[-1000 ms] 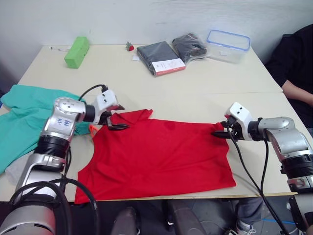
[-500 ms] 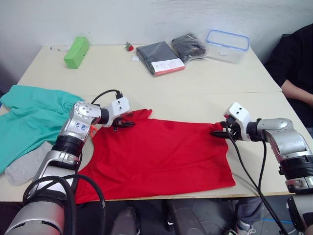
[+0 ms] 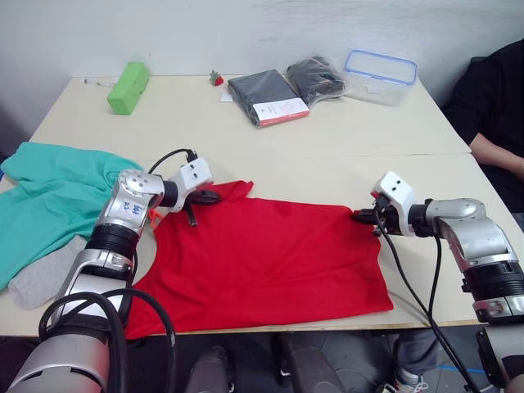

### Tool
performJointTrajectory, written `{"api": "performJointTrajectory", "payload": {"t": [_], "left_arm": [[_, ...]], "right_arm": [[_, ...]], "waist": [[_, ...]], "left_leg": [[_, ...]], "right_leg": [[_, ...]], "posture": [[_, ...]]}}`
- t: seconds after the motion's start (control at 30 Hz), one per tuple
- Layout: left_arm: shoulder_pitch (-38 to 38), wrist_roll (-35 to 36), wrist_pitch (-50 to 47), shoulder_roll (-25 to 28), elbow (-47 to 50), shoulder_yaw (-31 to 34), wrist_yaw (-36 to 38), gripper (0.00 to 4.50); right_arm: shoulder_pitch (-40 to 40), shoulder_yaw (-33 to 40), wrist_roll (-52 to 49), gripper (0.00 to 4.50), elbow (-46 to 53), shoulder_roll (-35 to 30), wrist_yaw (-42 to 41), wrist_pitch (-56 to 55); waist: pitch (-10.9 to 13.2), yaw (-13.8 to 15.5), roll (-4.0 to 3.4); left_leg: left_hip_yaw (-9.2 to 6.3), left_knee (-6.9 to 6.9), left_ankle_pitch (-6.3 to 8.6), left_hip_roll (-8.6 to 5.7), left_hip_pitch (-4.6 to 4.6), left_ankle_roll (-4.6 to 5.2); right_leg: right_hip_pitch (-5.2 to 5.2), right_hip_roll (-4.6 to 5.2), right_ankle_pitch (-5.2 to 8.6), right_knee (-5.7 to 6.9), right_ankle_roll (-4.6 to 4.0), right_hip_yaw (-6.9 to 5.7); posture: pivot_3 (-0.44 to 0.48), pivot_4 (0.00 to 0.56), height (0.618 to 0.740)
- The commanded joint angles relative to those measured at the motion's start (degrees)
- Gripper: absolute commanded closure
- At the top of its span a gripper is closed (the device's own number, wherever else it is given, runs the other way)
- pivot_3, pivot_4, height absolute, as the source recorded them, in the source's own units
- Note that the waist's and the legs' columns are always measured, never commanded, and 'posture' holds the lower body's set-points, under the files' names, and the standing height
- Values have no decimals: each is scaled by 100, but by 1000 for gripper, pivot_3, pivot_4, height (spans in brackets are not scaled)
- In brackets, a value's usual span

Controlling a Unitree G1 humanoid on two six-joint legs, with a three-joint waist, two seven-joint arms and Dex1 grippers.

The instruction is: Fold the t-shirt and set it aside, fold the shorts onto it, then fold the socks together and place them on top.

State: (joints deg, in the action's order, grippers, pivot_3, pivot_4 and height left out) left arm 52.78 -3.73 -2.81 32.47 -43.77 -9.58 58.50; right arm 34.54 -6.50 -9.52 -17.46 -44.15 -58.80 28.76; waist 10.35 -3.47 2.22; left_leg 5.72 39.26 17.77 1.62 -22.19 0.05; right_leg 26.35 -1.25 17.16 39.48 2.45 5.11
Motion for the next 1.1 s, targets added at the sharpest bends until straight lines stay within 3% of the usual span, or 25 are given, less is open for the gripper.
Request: {"api": "performJointTrajectory", "payload": {"t": [0.03,0.2,0.37,0.67,0.83,0.93,1.1], "left_arm": [[285,423,45,226,142,383,437,4500],[26,680,128,694,690,444,1206,4500],[-565,1137,-568,1024,1988,652,1536,4500],[-2499,2164,-2197,2250,4721,1054,2197,4500],[-3516,2362,-2509,2779,5272,1449,2141,4500],[-3791,2500,-2677,2907,5402,1583,2102,4500],[-4020,2581,-2765,2986,5439,1640,2000,4500]], "right_arm": [[90,260,-50,4483,61,57,121,-195],[-35,443,9,4483,110,16,206,-1115],[-359,571,118,4483,373,-65,241,-1965],[-1289,821,407,4483,906,-319,366,-3801],[-1874,763,883,4483,721,-520,447,-5465],[-2006,657,1150,4483,397,-661,453,-6503],[-1856,583,1567,4483,-216,-807,702,-7479]], "waist": [[0,-5,0],[0,-84,0],[0,-103,0],[1,-150,0],[14,-146,12],[24,-146,14],[27,-156,12]], "left_leg": [[0,0,0,0,0,0],[1,-9,-4,2,-1,-8],[-3,-10,-4,3,-2,-8],[-8,-14,-8,6,9,-12],[-21,-15,-15,2,35,-6],[-22,-34,-17,4,98,-1],[-21,-34,-25,5,110,14]], "right_leg": [[0,0,0,0,0,0],[4,-3,0,-2,-1,0],[0,-2,1,-7,-1,0],[-4,-6,4,-2,-6,1],[-41,-7,8,-12,-12,-1],[-113,-10,17,-54,-14,-2],[-145,-9,9,-99,-32,0]], "posture": [[0,150,740],[0,150,740],[0,150,740],[0,150,740],[0,150,740],[0,150,740],[0,150,740]]}}
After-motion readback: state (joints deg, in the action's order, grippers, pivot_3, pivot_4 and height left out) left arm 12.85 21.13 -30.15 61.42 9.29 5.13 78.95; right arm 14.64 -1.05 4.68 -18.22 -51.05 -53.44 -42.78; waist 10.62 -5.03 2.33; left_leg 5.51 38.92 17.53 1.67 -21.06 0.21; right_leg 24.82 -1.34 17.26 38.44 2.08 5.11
